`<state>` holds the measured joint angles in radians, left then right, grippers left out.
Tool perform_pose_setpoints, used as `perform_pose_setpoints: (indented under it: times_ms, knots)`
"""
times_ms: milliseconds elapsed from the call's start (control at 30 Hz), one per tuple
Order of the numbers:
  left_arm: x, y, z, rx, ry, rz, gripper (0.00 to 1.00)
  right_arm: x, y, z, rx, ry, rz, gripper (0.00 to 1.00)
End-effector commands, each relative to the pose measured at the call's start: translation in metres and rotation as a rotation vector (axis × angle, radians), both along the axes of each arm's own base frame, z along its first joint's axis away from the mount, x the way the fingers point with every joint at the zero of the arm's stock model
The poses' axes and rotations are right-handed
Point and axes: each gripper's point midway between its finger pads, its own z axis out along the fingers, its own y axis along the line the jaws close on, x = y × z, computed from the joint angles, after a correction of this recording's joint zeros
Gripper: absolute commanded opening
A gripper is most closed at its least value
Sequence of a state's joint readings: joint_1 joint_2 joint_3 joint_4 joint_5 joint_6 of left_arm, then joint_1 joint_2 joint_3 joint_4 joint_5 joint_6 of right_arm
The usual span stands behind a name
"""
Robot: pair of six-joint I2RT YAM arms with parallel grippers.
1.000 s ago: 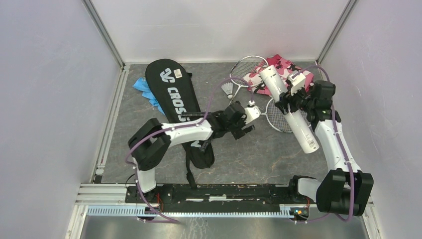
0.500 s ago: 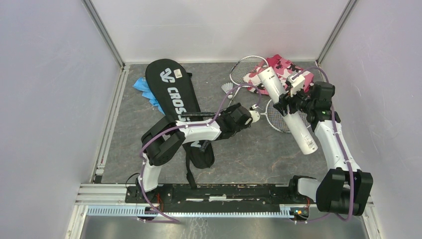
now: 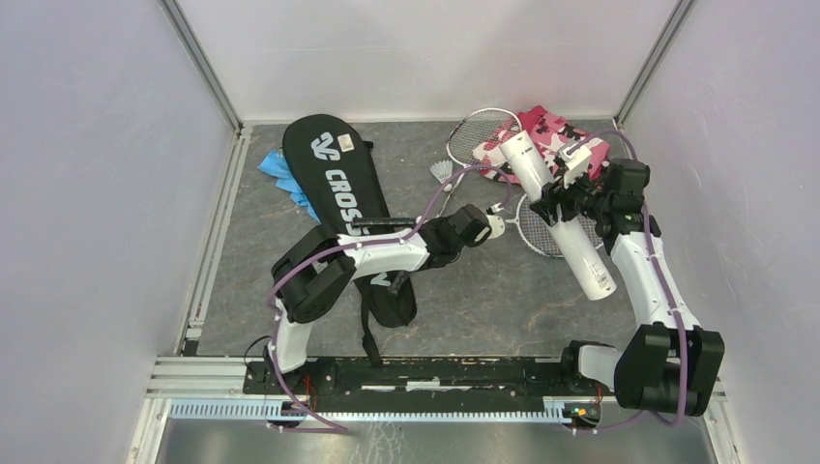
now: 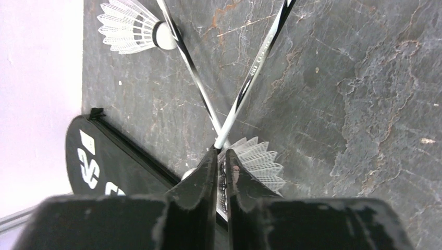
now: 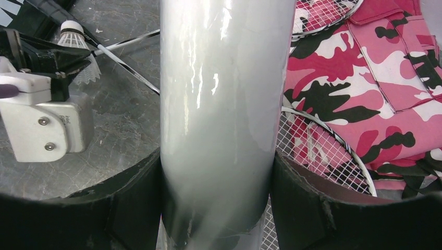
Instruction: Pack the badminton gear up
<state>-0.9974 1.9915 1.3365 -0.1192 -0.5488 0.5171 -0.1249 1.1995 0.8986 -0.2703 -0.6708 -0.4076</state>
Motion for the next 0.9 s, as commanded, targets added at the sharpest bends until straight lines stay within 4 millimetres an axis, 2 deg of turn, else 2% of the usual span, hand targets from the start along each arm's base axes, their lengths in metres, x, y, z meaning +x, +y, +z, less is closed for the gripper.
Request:
perform_pose_setpoints:
  times_ms: [0,100,333,533,700,867]
  knots:
    - [0.004,-0.002,0.056,-0.051,-0.084,-0.023,0.10,0.005,0.002,0.011,0.009,-0.046,0.019,0.39]
    - [0.002,0.001,0.068,-0.063,-0.096,-0.034,0.02,0.005,0.002,0.011,0.010,-0.046,0.022,0.39]
    - [-0.009,0.009,0.090,-0.147,-0.072,-0.059,0.02,0.003,0.007,0.010,0.018,-0.043,0.055,0.39]
    - [-0.010,0.020,0.111,-0.346,0.083,-0.056,0.02,-0.005,0.018,0.010,0.034,-0.051,0.142,0.40]
    - [0.000,0.041,0.153,-0.608,0.217,-0.052,0.02,-0.010,0.029,0.007,0.042,-0.037,0.212,0.40]
    - [0.009,0.072,0.197,-0.842,0.297,-0.041,0.02,-0.015,0.044,0.002,0.022,-0.034,0.291,0.40]
